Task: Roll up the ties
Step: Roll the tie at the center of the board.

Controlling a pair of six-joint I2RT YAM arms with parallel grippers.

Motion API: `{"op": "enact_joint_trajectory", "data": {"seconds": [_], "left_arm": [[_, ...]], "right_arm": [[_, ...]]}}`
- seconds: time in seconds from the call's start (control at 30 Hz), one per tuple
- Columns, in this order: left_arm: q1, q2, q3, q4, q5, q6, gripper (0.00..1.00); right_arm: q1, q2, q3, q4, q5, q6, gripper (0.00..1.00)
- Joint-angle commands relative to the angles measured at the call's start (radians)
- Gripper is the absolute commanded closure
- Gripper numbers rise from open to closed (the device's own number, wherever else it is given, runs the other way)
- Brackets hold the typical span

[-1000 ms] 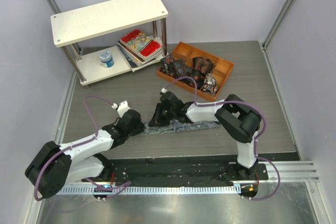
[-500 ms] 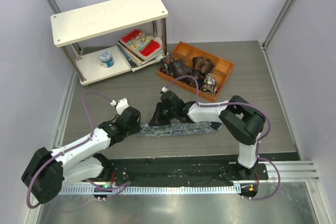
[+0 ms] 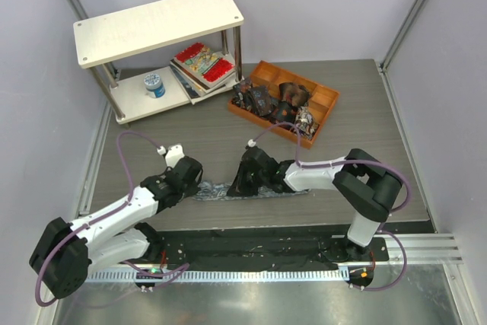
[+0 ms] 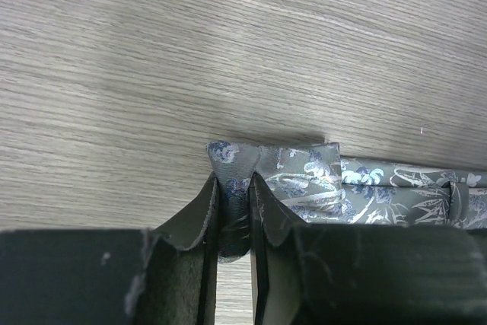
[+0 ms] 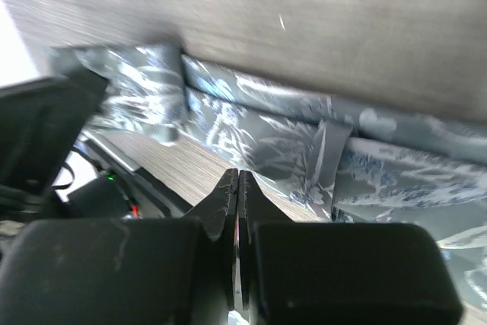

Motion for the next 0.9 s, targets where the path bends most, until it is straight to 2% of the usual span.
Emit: {"op": "enact_joint_trajectory", "data": {"seconds": [0.0, 0.1, 0.2, 0.5, 0.73, 0.87], "left_arm": [[0.003, -0.012, 0.033, -0.015, -0.031, 0.018, 1.0], [0.002, -0.02, 0.035, -0.018, -0.031, 0.032, 1.0], [0.003, -0.034, 0.029, -0.022, -0.026, 0.045, 1.0], [0.002, -0.136, -0.019, -0.007, 0.0, 0.07, 1.0], [0.003, -0.15, -0.023, 0.002, 0.015, 0.081, 1.0], [0.002, -0.127, -0.013, -0.005, -0.006, 0.076, 1.0]], "right_arm": [[0.034, 0.048, 0.003, 0.049, 0.023, 0.063, 0.97], [0.036, 0.139, 0.014, 0.122, -0.022, 0.093, 0.99], [0.021, 0.182, 0.025, 0.101, -0.005, 0.093, 0.99], [-0.052, 0.177, -0.005, 0.06, 0.021, 0.067, 0.99], [-0.05, 0.113, 0.029, -0.031, 0.072, -0.001, 0.99], [0.002, -0.038, 0.051, -0.016, 0.058, -0.088, 0.96]]}}
